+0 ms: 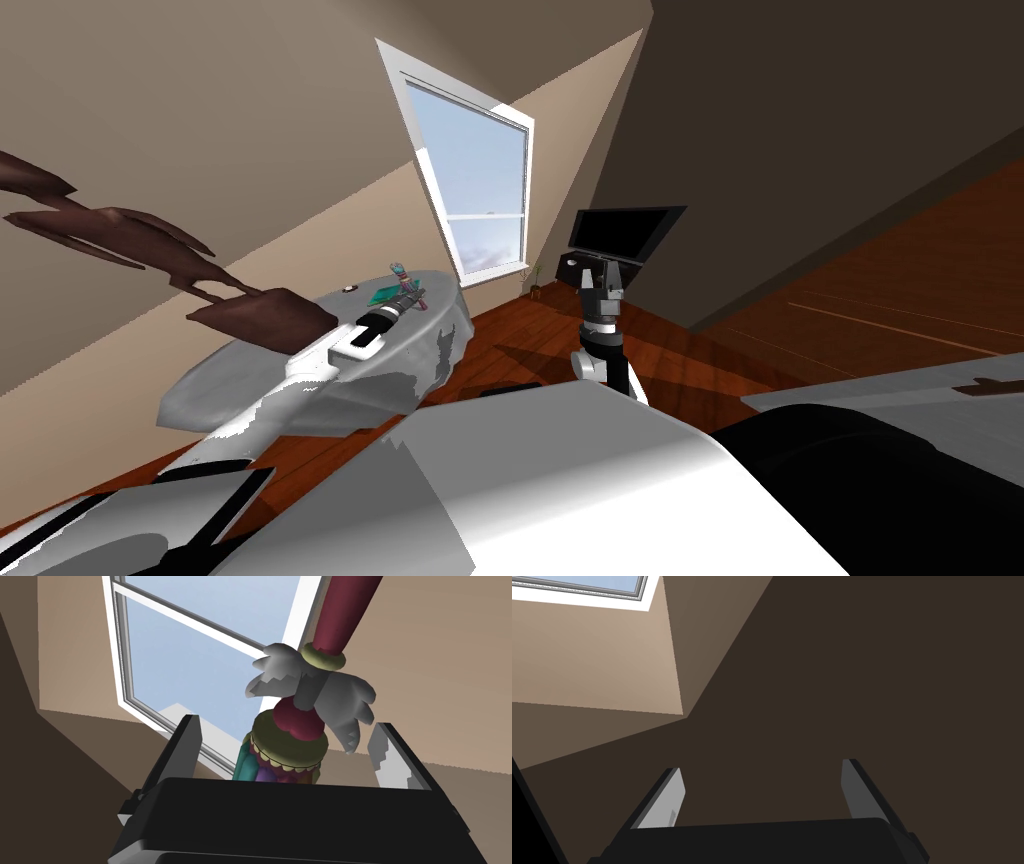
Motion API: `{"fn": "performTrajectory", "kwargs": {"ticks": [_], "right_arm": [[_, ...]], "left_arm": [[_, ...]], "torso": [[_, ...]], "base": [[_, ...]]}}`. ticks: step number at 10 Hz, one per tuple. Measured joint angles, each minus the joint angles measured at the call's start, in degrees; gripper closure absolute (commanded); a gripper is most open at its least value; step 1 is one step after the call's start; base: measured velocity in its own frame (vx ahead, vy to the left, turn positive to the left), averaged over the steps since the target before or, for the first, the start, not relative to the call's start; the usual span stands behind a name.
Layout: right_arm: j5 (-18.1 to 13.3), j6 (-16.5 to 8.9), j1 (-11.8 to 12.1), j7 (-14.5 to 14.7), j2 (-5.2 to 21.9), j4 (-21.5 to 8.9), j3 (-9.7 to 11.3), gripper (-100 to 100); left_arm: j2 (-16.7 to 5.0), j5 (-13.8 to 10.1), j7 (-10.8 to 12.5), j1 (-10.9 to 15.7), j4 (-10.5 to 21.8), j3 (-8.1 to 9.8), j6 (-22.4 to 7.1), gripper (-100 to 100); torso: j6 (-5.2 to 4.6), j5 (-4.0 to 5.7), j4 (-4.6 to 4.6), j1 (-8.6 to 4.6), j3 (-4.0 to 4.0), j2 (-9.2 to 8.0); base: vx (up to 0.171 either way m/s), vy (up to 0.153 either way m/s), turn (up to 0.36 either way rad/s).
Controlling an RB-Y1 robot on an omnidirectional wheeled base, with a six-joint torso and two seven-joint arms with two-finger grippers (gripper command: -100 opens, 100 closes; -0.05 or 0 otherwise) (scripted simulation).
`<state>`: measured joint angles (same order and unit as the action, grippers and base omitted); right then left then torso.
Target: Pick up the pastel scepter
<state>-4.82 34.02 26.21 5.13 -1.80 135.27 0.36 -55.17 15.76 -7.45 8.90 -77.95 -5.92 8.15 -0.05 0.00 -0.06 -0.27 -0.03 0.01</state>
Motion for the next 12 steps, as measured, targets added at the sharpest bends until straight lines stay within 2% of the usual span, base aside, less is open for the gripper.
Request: {"fn": "performTrajectory", "kwargs": {"ticks": [2, 4, 5, 7, 9, 10, 12], "right_arm": [[0.00, 0.00, 0.00, 0.00, 0.00, 0.00, 0.00, 0], [0.00, 0.00, 0.00, 0.00, 0.00, 0.00, 0.00, 0], [0.00, 0.00, 0.00, 0.00, 0.00, 0.00, 0.00, 0], [0.00, 0.00, 0.00, 0.00, 0.00, 0.00, 0.00, 0], [0.00, 0.00, 0.00, 0.00, 0.00, 0.00, 0.00, 0], [0.00, 0.00, 0.00, 0.00, 0.00, 0.00, 0.00, 0], [0.00, 0.00, 0.00, 0.00, 0.00, 0.00, 0.00, 0]], "left_arm": [[0.21, -0.11, -0.30, 1.09, 3.75, -0.32, 0.87, -100], [0.11, -1.47, -1.17, 4.72, 7.96, -2.33, 3.73, -100], [0.13, -1.62, -1.37, 5.31, 9.80, -2.52, 4.20, -100], [-0.42, -3.17, -2.04, 8.45, 13.05, -4.52, 6.81, -100], [-0.27, -3.33, -2.36, 9.71, 17.05, -4.70, 7.97, -100], [-0.31, -4.17, -2.88, 11.52, 19.36, -5.95, 9.60, -100], [-0.50, -4.89, -3.40, 13.84, 23.37, -6.88, 11.35, -100]], "torso": [[0.03, -0.04, -0.01, 0.16, -0.03, 0.05], [0.01, -0.01, 0.00, 0.01, 0.00, -0.01], [0.03, -0.02, -0.01, 0.07, -0.01, 0.02], [0.00, 0.00, 0.00, 0.01, 0.01, -0.01], [0.03, -0.04, -0.01, 0.16, -0.02, 0.04], [0.01, -0.02, -0.01, 0.07, -0.01, 0.01], [0.03, -0.02, 0.00, 0.08, 0.00, 0.01]], "base": [[-0.016, -0.018, 0.004], [-0.022, -0.039, -0.002], [-0.022, -0.044, 0.007], [-0.024, -0.033, 0.000], [-0.015, -0.020, 0.005], [-0.030, -0.043, 0.000], [-0.009, -0.020, 0.000]]}}
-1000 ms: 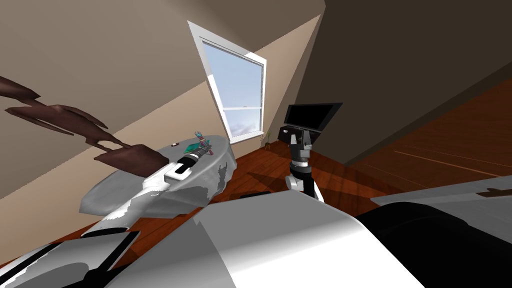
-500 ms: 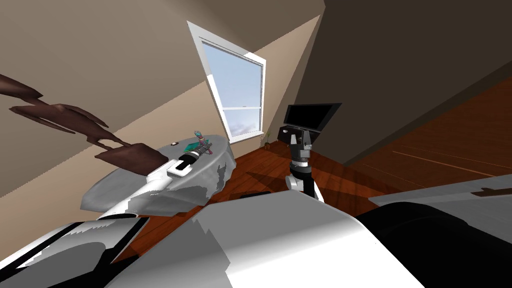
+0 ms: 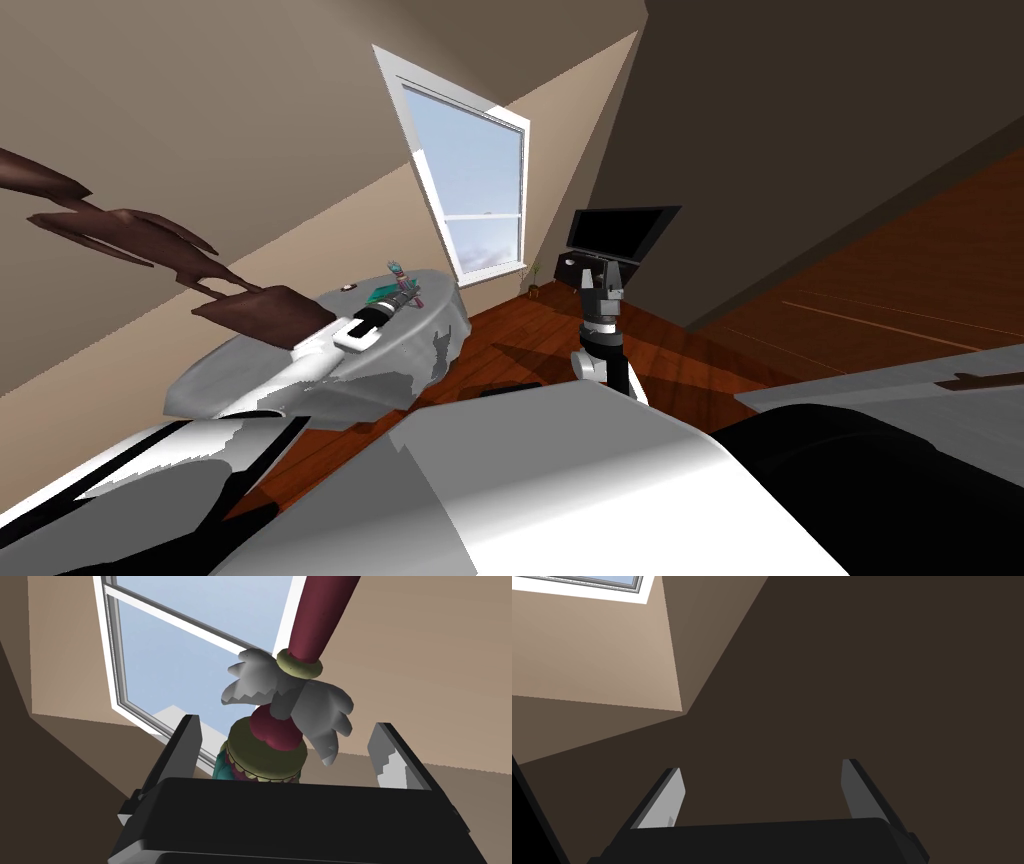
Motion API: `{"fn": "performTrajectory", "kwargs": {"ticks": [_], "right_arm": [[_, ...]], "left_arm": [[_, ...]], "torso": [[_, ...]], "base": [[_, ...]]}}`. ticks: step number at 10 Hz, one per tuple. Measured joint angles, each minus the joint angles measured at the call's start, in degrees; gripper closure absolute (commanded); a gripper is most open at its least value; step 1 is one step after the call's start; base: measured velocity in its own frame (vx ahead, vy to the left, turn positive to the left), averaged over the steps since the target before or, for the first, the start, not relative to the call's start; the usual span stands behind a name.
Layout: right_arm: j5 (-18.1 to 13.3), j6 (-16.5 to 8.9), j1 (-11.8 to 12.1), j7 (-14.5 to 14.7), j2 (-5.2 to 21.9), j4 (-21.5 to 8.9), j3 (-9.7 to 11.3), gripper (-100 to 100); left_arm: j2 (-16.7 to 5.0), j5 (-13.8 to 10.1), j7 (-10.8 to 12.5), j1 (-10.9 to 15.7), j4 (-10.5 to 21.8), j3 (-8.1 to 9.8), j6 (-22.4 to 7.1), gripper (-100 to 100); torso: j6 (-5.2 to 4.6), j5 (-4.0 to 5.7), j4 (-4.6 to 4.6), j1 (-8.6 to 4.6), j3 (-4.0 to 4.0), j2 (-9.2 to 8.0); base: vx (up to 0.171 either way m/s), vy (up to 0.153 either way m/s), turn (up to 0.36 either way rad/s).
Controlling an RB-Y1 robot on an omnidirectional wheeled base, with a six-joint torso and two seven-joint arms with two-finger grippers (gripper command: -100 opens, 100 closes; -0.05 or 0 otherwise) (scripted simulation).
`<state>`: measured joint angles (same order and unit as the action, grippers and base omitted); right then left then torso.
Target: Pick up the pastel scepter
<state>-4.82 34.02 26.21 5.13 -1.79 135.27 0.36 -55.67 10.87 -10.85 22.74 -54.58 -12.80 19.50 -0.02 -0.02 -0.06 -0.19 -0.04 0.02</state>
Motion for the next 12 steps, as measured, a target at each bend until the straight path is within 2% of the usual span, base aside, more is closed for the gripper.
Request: {"fn": "performTrajectory", "kwargs": {"ticks": [1, 2, 3, 5, 7, 9, 10, 12], "right_arm": [[0.00, 0.00, 0.00, 0.00, 0.00, 0.00, 0.00, 0], [0.00, 0.00, 0.00, 0.00, 0.00, 0.00, 0.00, 0], [0.00, 0.00, 0.00, 0.00, 0.00, 0.00, 0.00, 0], [0.00, 0.00, 0.00, 0.00, 0.00, 0.00, 0.00, 0], [0.00, 0.00, 0.00, 0.00, 0.00, 0.00, 0.00, 0], [0.00, 0.00, 0.00, 0.00, 0.00, 0.00, 0.00, 0], [0.00, 0.00, 0.00, 0.00, 0.00, 0.00, 0.00, 0], [0.00, 0.00, 0.00, 0.00, 0.00, 0.00, 0.00, 0]], "left_arm": [[-0.06, -0.07, 0.03, 0.00, 0.69, -0.04, -0.29, -100], [-0.06, -0.85, -0.42, 2.16, 3.35, -1.48, 1.35, -100], [-0.26, -1.44, -0.78, 3.55, 4.93, -2.11, 2.60, -100], [-0.07, -1.58, -1.01, 4.83, 8.30, -2.43, 3.26, -100], [-0.66, -3.11, -1.76, 7.69, 10.98, -4.25, 5.54, -100], [-0.53, -3.27, -1.96, 8.87, 14.51, -4.56, 6.76, -100], [-0.97, -4.25, -2.33, 9.98, 15.46, -5.68, 7.88, -100], [-0.71, -4.86, -3.09, 12.66, 18.49, -6.66, 9.71, -100]], "torso": [[0.00, -0.02, -0.01, 0.07, -0.02, 0.03], [-0.03, 0.00, -0.01, -0.01, -0.02, 0.03], [-0.01, 0.02, 0.00, -0.06, 0.01, -0.01], [-0.01, -0.02, -0.01, 0.07, -0.01, 0.02], [-0.01, 0.02, 0.01, -0.06, 0.02, -0.03], [0.02, -0.03, -0.02, 0.09, -0.02, 0.03], [0.03, -0.02, -0.01, 0.03, 0.00, -0.01], [0.03, -0.02, -0.01, 0.06, -0.01, 0.01]], "base": [[-0.014, -0.034, 0.006], [-0.028, -0.047, -0.002], [-0.023, -0.028, -0.001], [-0.017, -0.022, 0.003], [-0.022, -0.034, 0.001], [-0.016, -0.022, -0.001], [-0.032, -0.051, 0.011], [-0.008, -0.013, 0.000]]}}
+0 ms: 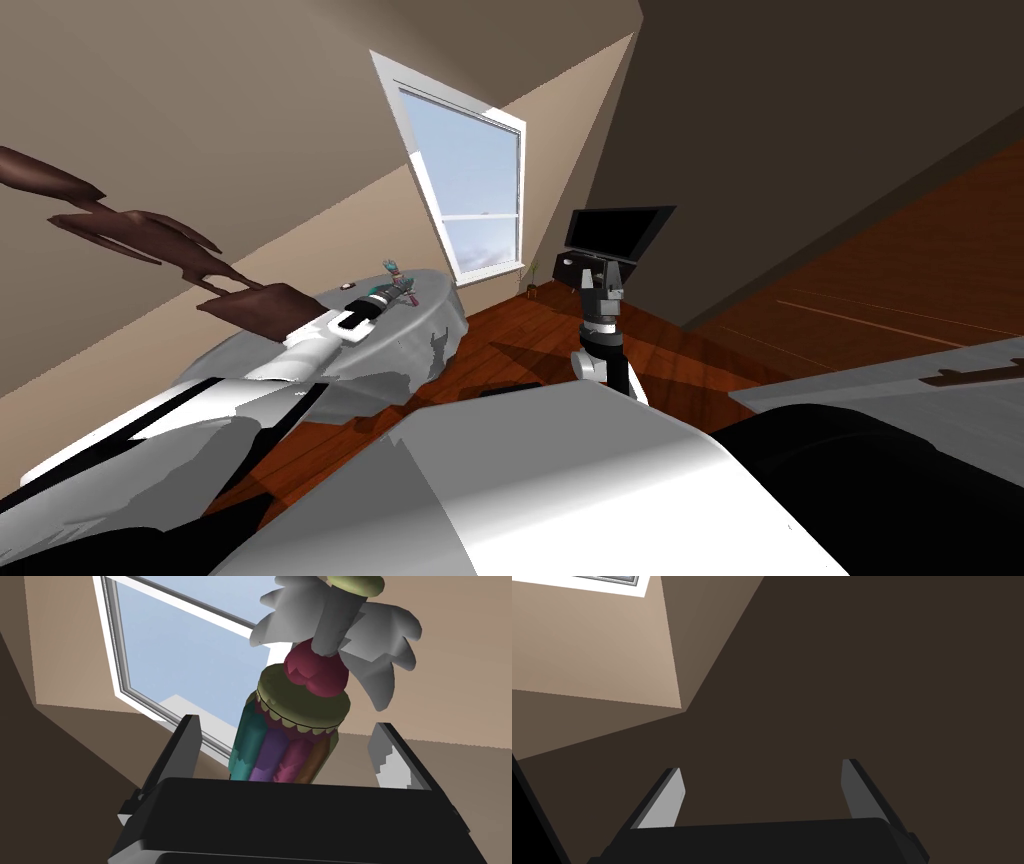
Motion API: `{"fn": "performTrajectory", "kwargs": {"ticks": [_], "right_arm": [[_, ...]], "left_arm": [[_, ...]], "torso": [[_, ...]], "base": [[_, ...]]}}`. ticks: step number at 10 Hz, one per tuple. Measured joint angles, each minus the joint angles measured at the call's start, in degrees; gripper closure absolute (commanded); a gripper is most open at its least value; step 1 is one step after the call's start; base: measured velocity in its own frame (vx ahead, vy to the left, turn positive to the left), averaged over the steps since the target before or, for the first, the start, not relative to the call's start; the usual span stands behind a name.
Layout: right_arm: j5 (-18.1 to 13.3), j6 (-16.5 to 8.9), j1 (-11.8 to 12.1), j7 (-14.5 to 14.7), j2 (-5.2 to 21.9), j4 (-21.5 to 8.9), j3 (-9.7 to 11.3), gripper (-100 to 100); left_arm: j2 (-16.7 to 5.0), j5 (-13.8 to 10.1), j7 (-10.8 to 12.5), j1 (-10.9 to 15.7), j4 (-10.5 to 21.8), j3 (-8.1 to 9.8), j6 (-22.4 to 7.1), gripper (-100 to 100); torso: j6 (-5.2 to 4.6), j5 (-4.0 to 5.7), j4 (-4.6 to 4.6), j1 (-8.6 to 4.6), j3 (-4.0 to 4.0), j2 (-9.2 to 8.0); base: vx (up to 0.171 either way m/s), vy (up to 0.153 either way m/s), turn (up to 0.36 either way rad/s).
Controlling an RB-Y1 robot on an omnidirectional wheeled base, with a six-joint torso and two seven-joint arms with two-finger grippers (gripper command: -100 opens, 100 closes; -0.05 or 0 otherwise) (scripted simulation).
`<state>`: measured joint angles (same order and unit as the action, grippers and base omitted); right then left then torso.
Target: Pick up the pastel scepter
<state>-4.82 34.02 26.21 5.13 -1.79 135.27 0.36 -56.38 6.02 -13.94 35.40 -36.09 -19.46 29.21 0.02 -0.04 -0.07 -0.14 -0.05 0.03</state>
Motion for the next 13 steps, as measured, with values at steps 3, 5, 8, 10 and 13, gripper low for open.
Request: {"fn": "performTrajectory", "kwargs": {"ticks": [3, 5, 8, 10, 13], "right_arm": [[0.00, 0.00, 0.00, 0.00, 0.00, 0.00, 0.00, 0], [0.00, 0.00, 0.00, 0.00, 0.00, 0.00, 0.00, 0], [0.00, 0.00, 0.00, 0.00, 0.00, 0.00, 0.00, 0], [0.00, 0.00, 0.00, 0.00, 0.01, 0.00, 0.00, 0], [0.00, 0.00, 0.00, 0.00, 0.01, 0.00, -0.01, 0]], "left_arm": [[0.14, 0.04, 0.02, 0.74, 2.30, -0.22, 0.60, 100], [0.06, 0.09, -0.09, 0.74, 2.33, -0.23, 0.59, 100], [0.06, 0.08, -0.06, 0.73, 2.34, -0.22, 0.58, 100], [0.00, 1.37, 1.09, -1.95, -0.21, 1.71, -1.49, 100], [0.28, 2.83, 1.86, -6.42, -6.67, 4.38, -6.12, 100]], "torso": [[0.06, -0.06, -0.03, 0.17, -0.06, 0.08], [0.03, -0.12, -0.05, 0.24, -0.07, 0.10], [0.03, -0.11, -0.04, 0.22, -0.07, 0.10], [0.24, -0.34, -0.23, 0.65, -0.22, 0.22], [0.36, -0.67, -0.58, 0.91, -0.46, 0.37]], "base": [[0.000, 0.000, 0.000], [0.000, 0.000, 0.000], [0.011, 0.017, -0.004], [0.027, 0.047, 0.001], [0.031, 0.040, 0.000]]}}
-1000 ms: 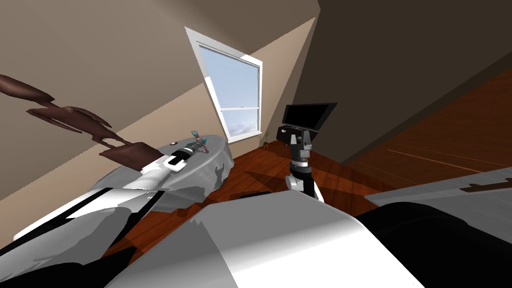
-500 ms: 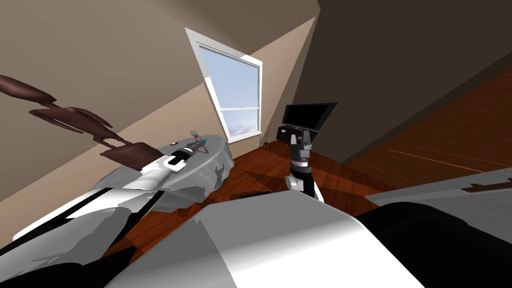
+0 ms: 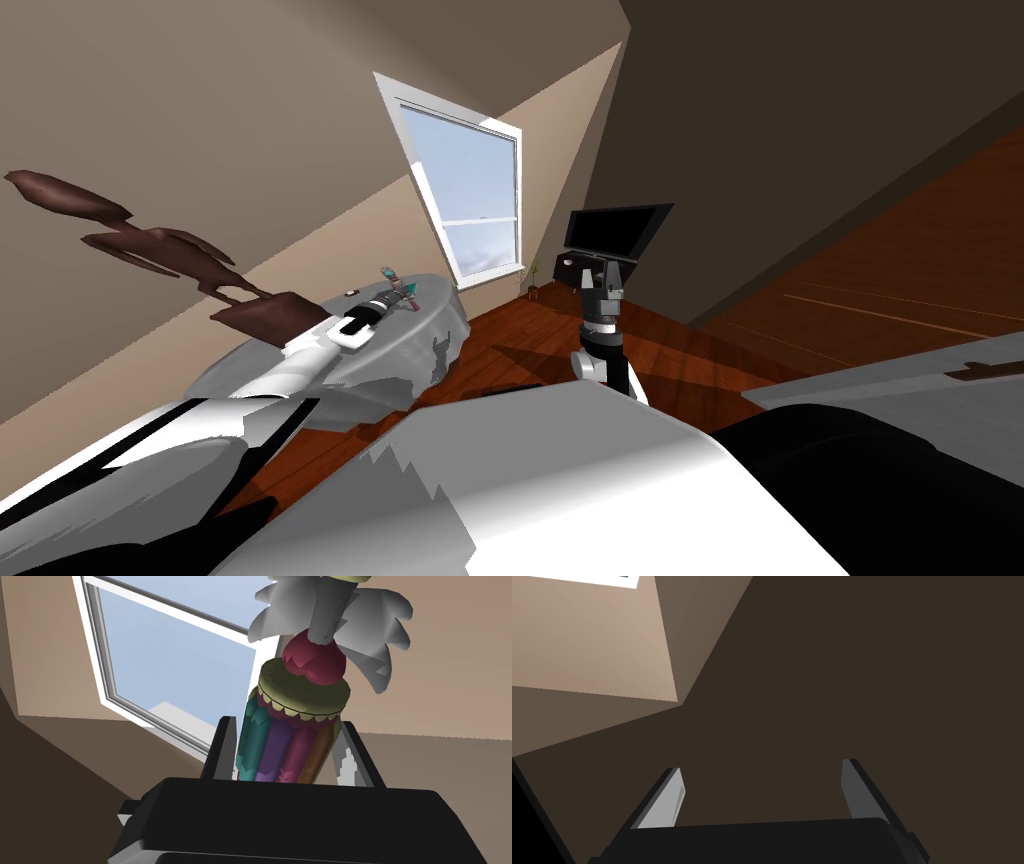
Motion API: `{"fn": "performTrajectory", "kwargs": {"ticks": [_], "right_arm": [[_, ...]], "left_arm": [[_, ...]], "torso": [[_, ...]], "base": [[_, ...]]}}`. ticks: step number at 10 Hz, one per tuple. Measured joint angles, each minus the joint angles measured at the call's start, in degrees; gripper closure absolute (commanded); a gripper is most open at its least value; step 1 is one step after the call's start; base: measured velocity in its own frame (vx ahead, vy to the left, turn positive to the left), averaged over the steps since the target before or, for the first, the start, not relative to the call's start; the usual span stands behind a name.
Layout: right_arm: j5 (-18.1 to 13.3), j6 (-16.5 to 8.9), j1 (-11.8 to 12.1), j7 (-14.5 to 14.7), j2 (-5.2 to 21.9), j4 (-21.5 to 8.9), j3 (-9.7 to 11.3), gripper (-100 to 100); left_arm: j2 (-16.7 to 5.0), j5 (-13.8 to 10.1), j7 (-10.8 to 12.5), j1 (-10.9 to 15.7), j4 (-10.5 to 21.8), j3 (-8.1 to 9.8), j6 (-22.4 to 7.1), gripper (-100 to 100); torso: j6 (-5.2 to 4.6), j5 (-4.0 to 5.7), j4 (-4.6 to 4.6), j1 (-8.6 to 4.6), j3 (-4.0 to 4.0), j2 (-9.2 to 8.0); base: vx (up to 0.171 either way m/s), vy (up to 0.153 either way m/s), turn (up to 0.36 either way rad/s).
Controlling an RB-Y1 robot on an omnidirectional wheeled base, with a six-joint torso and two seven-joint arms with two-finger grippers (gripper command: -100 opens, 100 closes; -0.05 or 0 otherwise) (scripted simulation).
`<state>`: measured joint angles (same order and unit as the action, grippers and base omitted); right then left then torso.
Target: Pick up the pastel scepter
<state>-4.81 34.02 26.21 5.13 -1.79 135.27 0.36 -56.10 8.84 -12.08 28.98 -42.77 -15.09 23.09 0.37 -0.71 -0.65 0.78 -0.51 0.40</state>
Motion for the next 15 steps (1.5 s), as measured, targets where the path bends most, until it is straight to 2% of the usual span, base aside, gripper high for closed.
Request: {"fn": "performTrajectory", "kwargs": {"ticks": [1, 3, 4, 5, 8, 10, 12, 14, 15], "right_arm": [[0.00, 0.00, 0.00, 0.00, 0.00, 0.00, 0.00, 0], [0.00, 0.00, 0.00, 0.00, 0.00, 0.00, 0.00, 0], [0.00, 0.00, 0.00, 0.00, 0.00, 0.00, 0.00, 0], [0.00, 0.00, -0.01, 0.00, 0.00, 0.00, 0.00, 0], [0.00, 0.00, 0.00, 0.00, 0.00, 0.00, 0.00, 0], [0.00, 0.00, 0.00, 0.00, 0.00, 0.00, 0.00, 0], [0.00, 0.00, 0.00, 0.00, 0.00, 0.00, 0.00, 0], [0.00, 0.00, 0.00, 0.00, 0.00, 0.00, 0.00, 0], [0.00, 0.00, 0.00, 0.00, 0.00, 0.00, 0.00, 0]], "left_arm": [[-0.31, 0.11, 0.21, -1.38, -2.11, 0.27, -0.64, 100], [-0.08, 1.55, 1.11, -5.30, -7.45, 2.42, -3.91, 100], [0.32, 1.88, 1.10, -5.82, -9.43, 2.42, -4.68, 100], [0.43, 2.77, 1.64, -7.47, -11.43, 3.56, -5.86, 100], [0.33, 3.50, 2.49, -10.23, -16.00, 4.30, -7.35, 100], [1.16, 5.02, 2.86, -13.31, -19.22, 6.51, -9.77, 100], [0.92, 5.14, 3.18, -15.16, -23.08, 6.93, -10.92, 100], [1.03, 6.52, 4.21, -18.23, -26.92, 8.59, -13.61, 100], [1.08, 6.71, 4.35, -18.84, -28.57, 8.78, -14.19, 100]], "torso": [[-0.02, -0.09, -0.09, -0.03, -0.05, -0.01], [0.04, -0.39, -0.42, 0.14, -0.24, 0.07], [-0.09, -0.43, -0.47, 0.04, -0.29, 0.09], [0.00, -0.50, -0.54, 0.15, -0.34, 0.14], [-0.07, -0.60, -0.65, 0.18, -0.47, 0.27], [0.08, -0.72, -0.78, 0.45, -0.60, 0.43], [0.01, -0.71, -0.75, 0.41, -0.57, 0.39], [0.10, -0.75, -0.78, 0.61, -0.62, 0.45], [0.03, -0.72, -0.75, 0.50, -0.61, 0.45]], "base": [[0.033, 0.049, -0.004], [0.019, 0.034, 0.009], [0.013, 0.040, -0.027], [0.030, 0.043, -0.018], [0.017, 0.017, 0.003], [0.027, 0.034, 0.001], [0.007, 0.027, -0.004], [0.022, 0.038, 0.007], [0.005, 0.006, 0.003]]}}
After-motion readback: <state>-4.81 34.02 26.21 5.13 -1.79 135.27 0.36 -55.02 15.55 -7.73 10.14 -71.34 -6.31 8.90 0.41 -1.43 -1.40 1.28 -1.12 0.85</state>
